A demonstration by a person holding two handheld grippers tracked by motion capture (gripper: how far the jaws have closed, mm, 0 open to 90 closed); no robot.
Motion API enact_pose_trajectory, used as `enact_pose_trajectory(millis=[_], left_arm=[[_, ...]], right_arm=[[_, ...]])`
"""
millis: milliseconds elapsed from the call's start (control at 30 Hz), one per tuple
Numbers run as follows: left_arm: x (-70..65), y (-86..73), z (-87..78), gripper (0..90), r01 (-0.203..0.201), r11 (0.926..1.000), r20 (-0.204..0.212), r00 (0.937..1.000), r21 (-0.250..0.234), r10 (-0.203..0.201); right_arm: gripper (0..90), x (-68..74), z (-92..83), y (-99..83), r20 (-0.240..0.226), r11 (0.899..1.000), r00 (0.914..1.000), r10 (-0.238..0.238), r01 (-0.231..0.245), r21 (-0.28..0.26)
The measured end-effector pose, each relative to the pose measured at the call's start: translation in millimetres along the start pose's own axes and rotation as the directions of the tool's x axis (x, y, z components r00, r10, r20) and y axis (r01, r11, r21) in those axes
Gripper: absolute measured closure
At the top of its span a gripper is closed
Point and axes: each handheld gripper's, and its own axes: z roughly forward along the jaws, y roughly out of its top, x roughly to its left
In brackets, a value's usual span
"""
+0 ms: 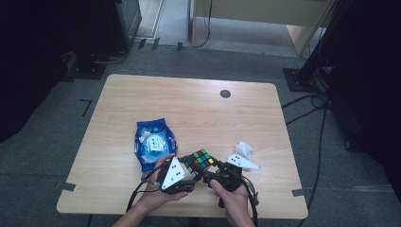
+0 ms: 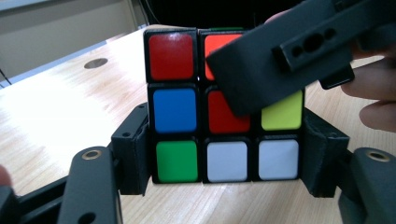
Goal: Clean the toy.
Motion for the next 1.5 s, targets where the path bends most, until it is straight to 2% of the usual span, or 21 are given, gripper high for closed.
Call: enact_pose_trajectory(millis=[167, 433, 567, 700, 733, 800, 867, 900, 933, 967, 1033, 1067, 1133, 1167, 1200, 1267, 1367, 1400, 1467, 1500], left_arm=[[-0.2, -0.5, 1.2, 31.1, -0.005, 0.9999, -0.011, 0.9999, 0.013, 0.005], [0.5, -0.1, -1.3, 33.0, -0.021, 0.9998, -0.026, 0.9994, 0.003, 0.021], [7.3, -0.7, -3.3, 33.7, 0.014, 0.9999, -0.022, 0.9997, -0.001, -0.014], [20.0, -3.2, -7.9, 33.8, 0.054, 0.9985, -0.044, 0.9976, -0.004, -0.054], [22.5, -3.4, -9.2, 33.7, 0.061, 0.9981, -0.046, 0.9971, -0.007, -0.061], [28.5, -3.8, -12.6, 33.8, 0.073, 0.9973, -0.06, 0.9955, -0.012, -0.074], [33.7, -4.8, -14.9, 33.8, 0.088, 0.996, -0.07, 0.9936, -0.015, -0.089], [36.0, -5.3, -15.9, 33.7, 0.092, 0.9956, -0.073, 0.9929, -0.015, -0.093], [37.8, -5.8, -16.6, 33.7, 0.099, 0.995, -0.078, 0.992, -0.018, -0.1], [39.5, -6.0, -17.4, 33.8, 0.103, 0.9945, -0.077, 0.9916, -0.02, -0.104], [41.7, -6.0, -19.0, 33.7, 0.109, 0.9937, -0.078, 0.9908, -0.026, -0.111], [42.5, -5.9, -19.9, 33.7, 0.108, 0.9938, -0.079, 0.9907, -0.026, -0.11], [43.8, -5.9, -21.3, 33.7, 0.104, 0.9942, -0.078, 0.9913, -0.027, -0.106], [44.1, -6.1, -21.6, 33.8, 0.106, 0.9939, -0.079, 0.991, -0.028, -0.108], [44.7, -6.3, -22.1, 33.8, 0.108, 0.9938, -0.079, 0.9908, -0.027, -0.109], [45.3, -6.6, -22.5, 33.7, 0.111, 0.9934, -0.076, 0.9907, -0.028, -0.113], [46.1, -6.9, -23.8, 33.7, 0.108, 0.9939, -0.072, 0.9914, -0.022, -0.11], [46.3, -7.1, -24.0, 33.7, 0.107, 0.994, -0.071, 0.9916, -0.021, -0.108], [46.8, -7.3, -24.4, 33.7, 0.111, 0.9936, -0.07, 0.9912, -0.021, -0.112], [46.9, -7.4, -24.5, 33.7, 0.113, 0.9933, -0.069, 0.991, -0.021, -0.115]], right_arm=[[34.5, 4.4, 3.0, -2.2, -0.002, 1.0, 0.9998, -0.02, 0.02, 0.015], [34.0, 5.8, 3.7, -2.0, -0.005, 0.999, 0.9992, -0.041, 0.041, 0.003], [32.1, 5.6, 1.3, 1.5, -0.022, 0.997, 0.9967, -0.078, 0.078, -0.011], [31.8, 1.3, -10.3, 10.8, -0.056, 0.992, 0.9922, -0.112, 0.108, -0.058], [31.9, -0.4, -16.7, 16.8, -0.038, 0.987, 0.9884, -0.147, 0.144, -0.075], [33.1, -6.3, -27.6, 27.2, 0.005, 0.976, 0.9824, -0.187, 0.186, -0.11], [34.8, -19.0, -40.3, 38.2, 0.043, 0.974, 0.9856, -0.164, 0.168, -0.154], [35.6, -26.5, -45.4, 42.1, 0.072, 0.97, 0.9835, -0.165, 0.176, -0.17], [36.9, -34.1, -49.5, 44.3, 0.118, 0.965, 0.9759, -0.183, 0.201, -0.166], [38.3, -42.5, -52.1, 45.1, 0.169, 0.96, 0.9634, -0.208, 0.234, -0.154], [39.6, -62.6, -53.7, 42.3, 0.242, 0.959, 0.9402, -0.239, 0.267, -0.09], [39.7, -69.7, -53.2, 40.3, 0.258, 0.959, 0.9327, -0.252, 0.276, -0.059], [39.9, -86.4, -50.6, 33.3, 0.309, 0.951, 0.9022, -0.301, 0.307, 0.032], [40.0, -93.7, -49.8, 29.7, 0.324, 0.951, 0.895, -0.307, 0.305, 0.058], [39.9, -99.9, -49.3, 26.6, 0.33, 0.95, 0.8916, -0.31, 0.303, 0.073], [39.0, -108.8, -49.1, 23.1, 0.323, 0.94, 0.8828, -0.341, 0.323, 0.11], [36.2, -117.0, -51.5, 21.6, 0.295, 0.917, 0.8681, -0.399, 0.375, 0.137], [35.7, -119.3, -52.8, 21.2, 0.279, 0.91, 0.8668, -0.413, 0.388, 0.142], [35.7, -124.0, -56.2, 19.6, 0.255, 0.886, 0.8488, -0.463, 0.434, 0.166], [36.0, -125.8, -56.6, 18.9, 0.243, 0.88, 0.8467, -0.473, 0.442, 0.174]])
